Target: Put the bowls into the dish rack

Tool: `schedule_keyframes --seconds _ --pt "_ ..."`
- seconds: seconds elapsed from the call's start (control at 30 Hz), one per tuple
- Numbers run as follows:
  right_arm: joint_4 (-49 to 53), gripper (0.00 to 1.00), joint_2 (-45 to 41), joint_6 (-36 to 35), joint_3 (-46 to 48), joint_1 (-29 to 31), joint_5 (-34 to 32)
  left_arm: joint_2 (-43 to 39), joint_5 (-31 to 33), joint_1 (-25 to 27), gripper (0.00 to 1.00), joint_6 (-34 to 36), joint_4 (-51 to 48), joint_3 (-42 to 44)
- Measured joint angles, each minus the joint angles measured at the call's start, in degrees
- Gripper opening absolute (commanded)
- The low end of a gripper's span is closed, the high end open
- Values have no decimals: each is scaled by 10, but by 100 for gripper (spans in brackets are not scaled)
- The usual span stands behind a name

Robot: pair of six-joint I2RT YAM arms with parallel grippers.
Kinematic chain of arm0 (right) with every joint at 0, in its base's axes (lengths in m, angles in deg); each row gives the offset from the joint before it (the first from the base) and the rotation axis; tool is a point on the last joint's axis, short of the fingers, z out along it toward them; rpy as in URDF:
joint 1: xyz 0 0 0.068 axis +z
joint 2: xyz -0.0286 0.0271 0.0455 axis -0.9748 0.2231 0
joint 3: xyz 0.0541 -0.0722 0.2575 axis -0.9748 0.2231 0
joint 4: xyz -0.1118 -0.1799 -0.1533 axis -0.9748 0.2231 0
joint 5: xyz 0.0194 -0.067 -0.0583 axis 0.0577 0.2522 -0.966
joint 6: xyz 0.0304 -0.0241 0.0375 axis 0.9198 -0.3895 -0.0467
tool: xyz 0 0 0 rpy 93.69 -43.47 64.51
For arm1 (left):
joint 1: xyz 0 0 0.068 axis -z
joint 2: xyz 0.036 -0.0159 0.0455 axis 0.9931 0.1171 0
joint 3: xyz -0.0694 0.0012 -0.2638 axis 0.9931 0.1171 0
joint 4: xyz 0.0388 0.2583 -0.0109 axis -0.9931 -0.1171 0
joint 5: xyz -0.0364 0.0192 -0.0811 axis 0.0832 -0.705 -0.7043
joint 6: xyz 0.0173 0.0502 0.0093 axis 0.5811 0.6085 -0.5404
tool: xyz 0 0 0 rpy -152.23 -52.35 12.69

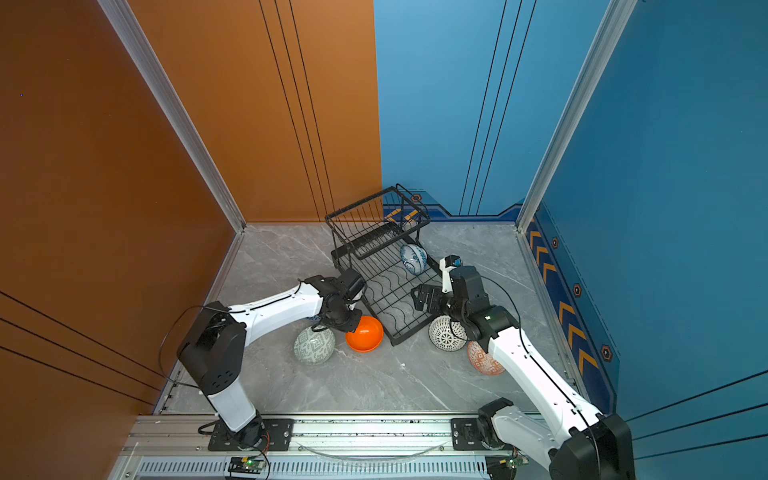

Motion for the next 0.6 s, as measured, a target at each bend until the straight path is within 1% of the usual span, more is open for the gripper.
schedule_keyframes --seconds 0.13,0.37,0.6 --pt "-5 100 0 5 0 0 0 -3 -2 0 0 1 0 0" --pt "-9 100 0 7 1 0 0 -15 -1 -1 0 -2 5 9" --pt "-18 100 0 10 10 0 0 -59 1 -12 0 -5 5 26"
